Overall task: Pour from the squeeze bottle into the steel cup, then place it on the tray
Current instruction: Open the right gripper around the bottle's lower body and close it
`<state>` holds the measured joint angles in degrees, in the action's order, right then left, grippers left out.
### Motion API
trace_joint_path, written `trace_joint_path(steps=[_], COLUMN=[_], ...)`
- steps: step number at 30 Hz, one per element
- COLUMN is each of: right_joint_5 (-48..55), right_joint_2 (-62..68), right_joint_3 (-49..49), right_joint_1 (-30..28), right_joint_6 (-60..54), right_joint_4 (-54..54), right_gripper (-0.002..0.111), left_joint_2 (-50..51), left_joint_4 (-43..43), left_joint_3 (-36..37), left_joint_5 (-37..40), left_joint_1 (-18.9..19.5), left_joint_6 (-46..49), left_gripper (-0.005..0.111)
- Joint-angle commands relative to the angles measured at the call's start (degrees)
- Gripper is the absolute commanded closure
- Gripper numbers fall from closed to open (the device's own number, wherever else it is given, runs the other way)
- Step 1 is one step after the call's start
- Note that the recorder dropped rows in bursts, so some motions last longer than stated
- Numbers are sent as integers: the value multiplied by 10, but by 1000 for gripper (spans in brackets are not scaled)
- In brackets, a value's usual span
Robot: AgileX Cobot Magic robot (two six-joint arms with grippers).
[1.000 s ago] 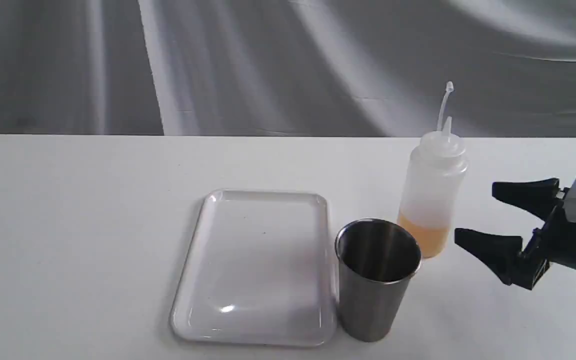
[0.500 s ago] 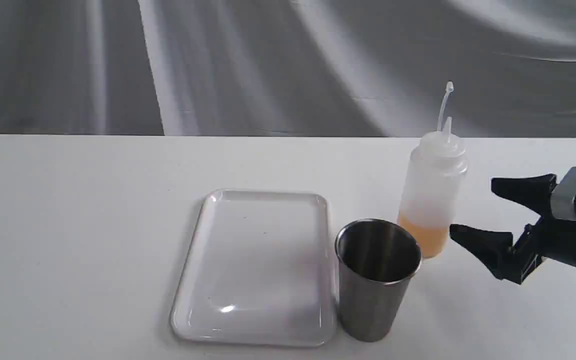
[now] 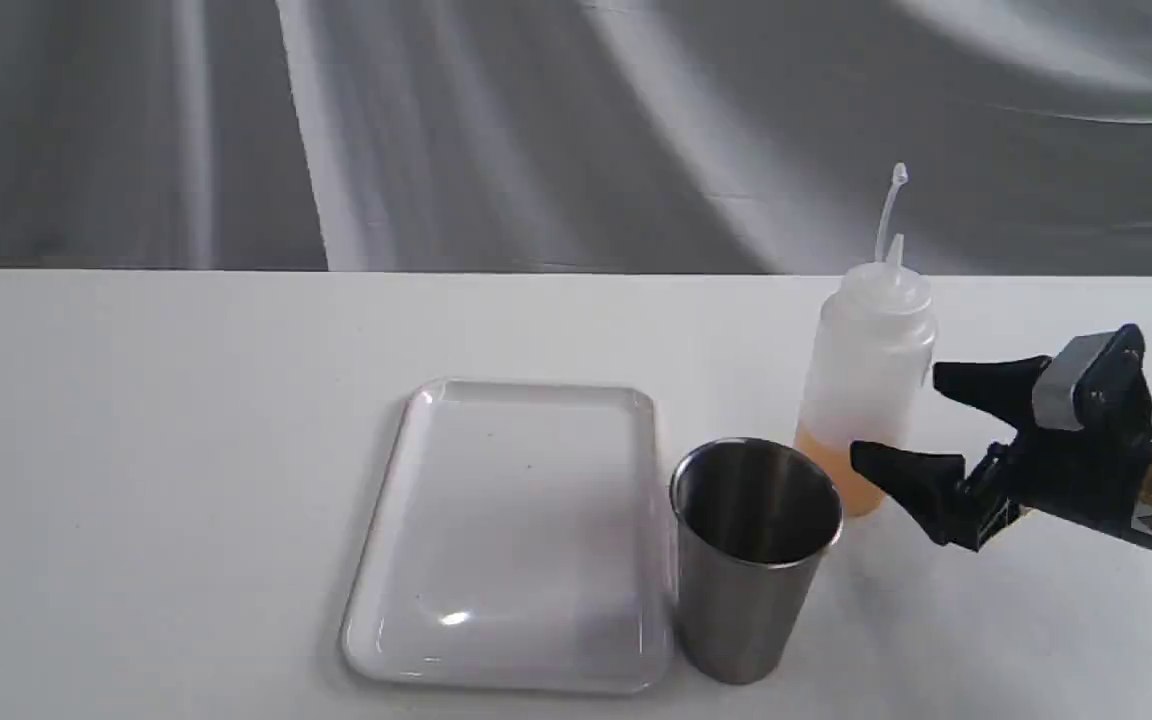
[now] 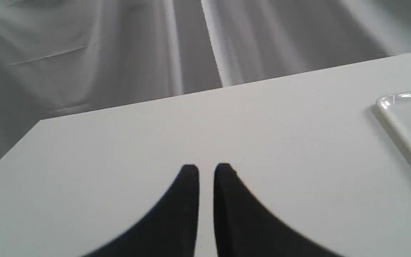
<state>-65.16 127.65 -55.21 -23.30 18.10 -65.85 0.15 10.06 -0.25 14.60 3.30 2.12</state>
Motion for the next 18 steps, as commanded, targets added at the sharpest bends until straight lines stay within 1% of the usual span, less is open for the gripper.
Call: trace_joint_path(steps=[1, 8, 18], right_joint_5=[-1, -3, -4], right_joint_2=[2, 25, 44], right_joint_3=[-2, -2, -49], right_joint_1=[6, 22, 50], right_joint_6=[-2, -3, 4], right_joint_4=[21, 21, 44], right_gripper=[3, 3, 3], left_joint_2=[-1, -1, -1], left_joint_4=[0, 0, 0], left_joint_3=[3, 3, 3], left_joint_5=[-9, -9, -9], left_joint_1=[1, 1, 1], left_joint_6=[-4, -3, -3], left_gripper=[98, 98, 98])
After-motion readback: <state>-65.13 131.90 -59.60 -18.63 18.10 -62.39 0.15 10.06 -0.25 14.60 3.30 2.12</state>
